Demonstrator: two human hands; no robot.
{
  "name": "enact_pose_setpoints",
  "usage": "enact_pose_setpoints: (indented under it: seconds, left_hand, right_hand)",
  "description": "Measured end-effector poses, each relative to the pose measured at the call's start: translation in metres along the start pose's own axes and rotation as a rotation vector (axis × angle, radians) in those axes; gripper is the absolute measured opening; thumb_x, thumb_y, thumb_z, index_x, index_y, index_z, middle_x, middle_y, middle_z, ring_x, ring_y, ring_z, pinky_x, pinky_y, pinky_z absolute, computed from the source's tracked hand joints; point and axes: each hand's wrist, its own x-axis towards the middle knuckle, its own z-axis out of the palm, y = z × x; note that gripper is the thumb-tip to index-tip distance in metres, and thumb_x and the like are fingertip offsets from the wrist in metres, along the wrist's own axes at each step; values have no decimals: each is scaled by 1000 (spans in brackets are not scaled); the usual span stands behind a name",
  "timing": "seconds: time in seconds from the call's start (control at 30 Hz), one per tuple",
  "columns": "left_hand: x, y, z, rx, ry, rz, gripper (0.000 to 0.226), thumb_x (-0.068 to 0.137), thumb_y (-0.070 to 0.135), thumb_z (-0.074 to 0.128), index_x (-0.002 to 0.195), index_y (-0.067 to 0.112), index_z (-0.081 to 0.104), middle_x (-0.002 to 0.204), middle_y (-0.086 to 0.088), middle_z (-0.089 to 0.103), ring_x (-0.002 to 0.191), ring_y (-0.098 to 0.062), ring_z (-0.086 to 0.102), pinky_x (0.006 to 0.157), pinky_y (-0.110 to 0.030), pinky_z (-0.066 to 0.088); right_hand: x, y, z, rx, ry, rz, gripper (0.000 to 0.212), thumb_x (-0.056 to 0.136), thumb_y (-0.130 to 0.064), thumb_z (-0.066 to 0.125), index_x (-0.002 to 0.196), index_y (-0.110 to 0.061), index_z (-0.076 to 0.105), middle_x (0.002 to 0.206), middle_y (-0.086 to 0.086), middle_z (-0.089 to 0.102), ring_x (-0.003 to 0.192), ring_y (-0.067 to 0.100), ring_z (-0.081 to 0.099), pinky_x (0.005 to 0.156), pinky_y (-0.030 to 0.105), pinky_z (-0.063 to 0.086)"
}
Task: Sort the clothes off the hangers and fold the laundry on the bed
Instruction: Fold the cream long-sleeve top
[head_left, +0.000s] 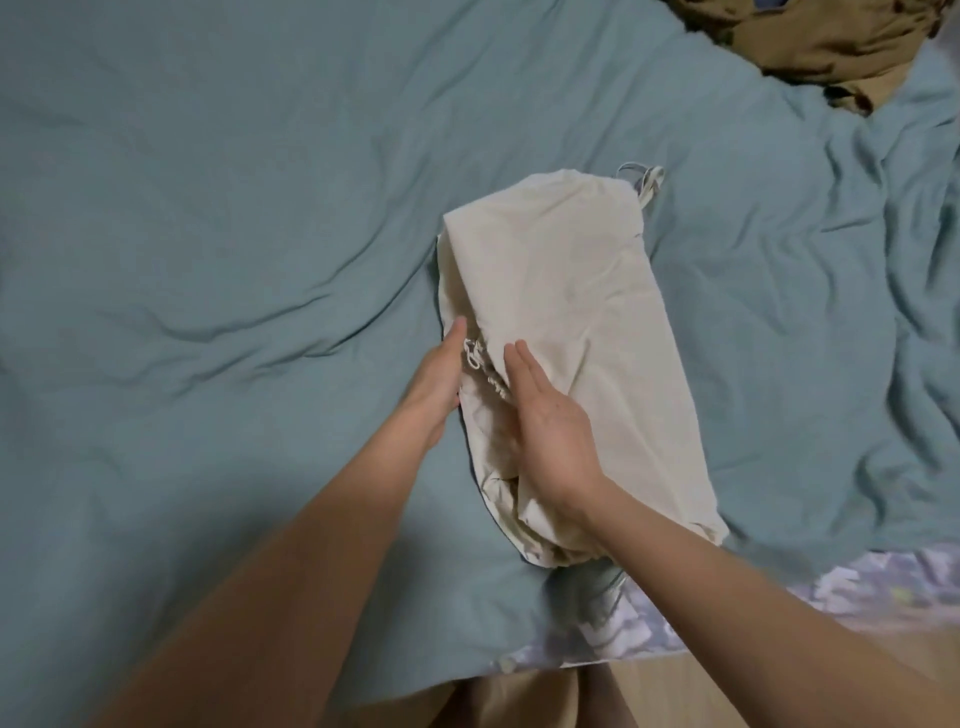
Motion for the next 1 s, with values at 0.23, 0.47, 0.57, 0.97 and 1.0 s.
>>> enact_pose_setpoints:
  seconds: [0.23,0.47,0.57,0.97,1.0]
  left_hand:
    - [12,-1,2,-18,46,-54,61,86,66,50,129,23,58,125,3,64,115,-18,59,106,-41,42]
    - [11,-2,27,272,242,30,102,64,52,83,141,4,37,141,-12,50,129,-26,50,108,-34,38]
    - [15,-1,40,461,372,18,83,81,41,74,140,-1,34,142,-16,47,131,-30,46,103,-32,35]
    - [26,2,12,251,396,192,34,100,14,45,133,8,48,130,3,53,117,-10,47,86,-13,30]
    - [29,2,7,238,399,186,32,100,15,44,131,8,50,129,1,55,118,-12,50,87,-15,32]
  right_hand:
    - [17,9,-16,165,-345,-39,43,98,-12,39,140,-1,41,155,14,28,137,28,36,109,29,26]
    - [93,43,-90,-133,53,-262,54,86,-4,53,139,-6,44,141,14,48,127,32,45,103,37,36]
    - [147,46,-107,-313,0,-427,67,90,-13,55,150,-10,26,156,13,25,143,30,24,114,38,19]
    - [281,30,-91,-380,-481,-407,84,74,-62,68,139,-19,36,135,5,54,122,28,50,100,37,39]
    - [281,31,-88,-342,-454,-385,70,79,-63,63,128,-15,46,128,8,58,115,29,54,91,35,42]
